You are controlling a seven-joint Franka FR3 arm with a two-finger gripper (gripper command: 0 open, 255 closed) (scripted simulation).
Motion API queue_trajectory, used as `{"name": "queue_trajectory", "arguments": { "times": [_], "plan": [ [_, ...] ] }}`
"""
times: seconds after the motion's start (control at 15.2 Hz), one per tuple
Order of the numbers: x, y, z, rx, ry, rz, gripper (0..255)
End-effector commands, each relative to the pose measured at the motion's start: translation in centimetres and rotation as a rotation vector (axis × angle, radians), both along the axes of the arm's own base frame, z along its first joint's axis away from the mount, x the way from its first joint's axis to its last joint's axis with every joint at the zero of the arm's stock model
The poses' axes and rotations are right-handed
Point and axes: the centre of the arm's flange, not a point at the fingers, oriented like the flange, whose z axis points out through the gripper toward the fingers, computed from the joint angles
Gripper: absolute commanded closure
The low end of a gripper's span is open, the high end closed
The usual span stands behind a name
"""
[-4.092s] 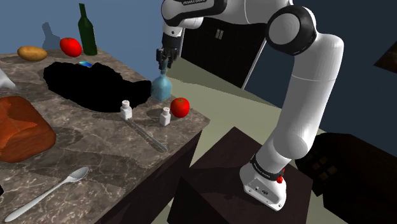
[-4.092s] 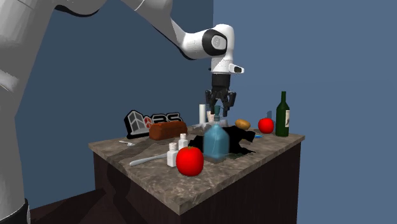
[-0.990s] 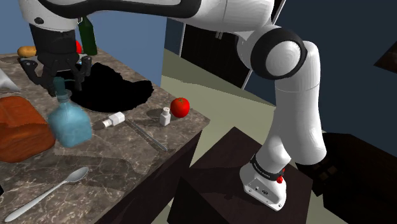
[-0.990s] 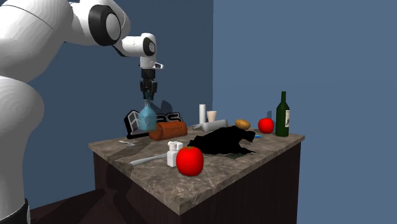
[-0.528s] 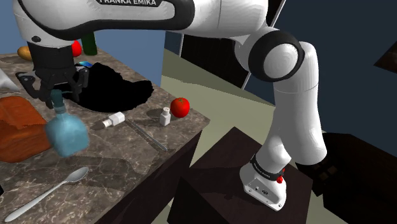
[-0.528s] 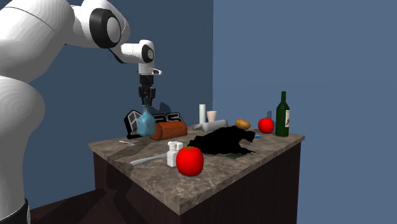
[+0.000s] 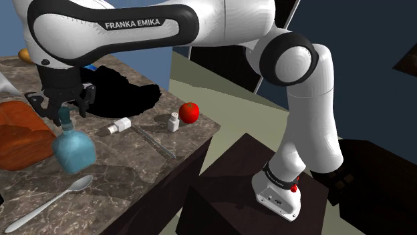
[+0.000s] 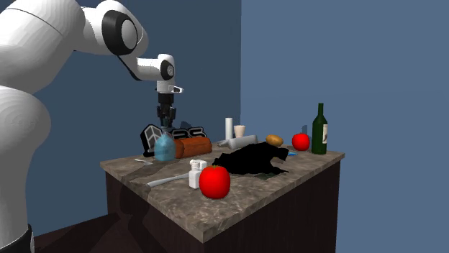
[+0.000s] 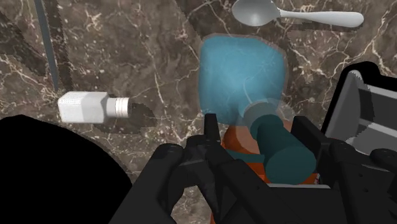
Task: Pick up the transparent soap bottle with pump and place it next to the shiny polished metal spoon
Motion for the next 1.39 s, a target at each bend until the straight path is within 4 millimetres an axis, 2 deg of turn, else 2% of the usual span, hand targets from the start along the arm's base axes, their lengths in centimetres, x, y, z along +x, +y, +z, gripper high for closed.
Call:
{"name": "queue_trajectory", "arguments": {
  "times": [0.0, 0.4, 0.46, 0.79, 1.06, 1.32],
  "plan": [
    [0.0, 0.0, -0.1, 0.001, -0.001, 0.000, 255],
    [0.0, 0.0, -0.1, 0.001, -0.001, 0.000, 255],
    [0.0, 0.0, -0.1, 0.001, -0.001, 0.000, 0],
    [0.0, 0.0, -0.1, 0.001, -0.001, 0.000, 0],
    [-0.1, -0.4, 4.9, 0.001, -0.001, 0.000, 0],
    [-0.1, -0.4, 4.9, 0.001, -0.001, 0.000, 0]
  ]
}}
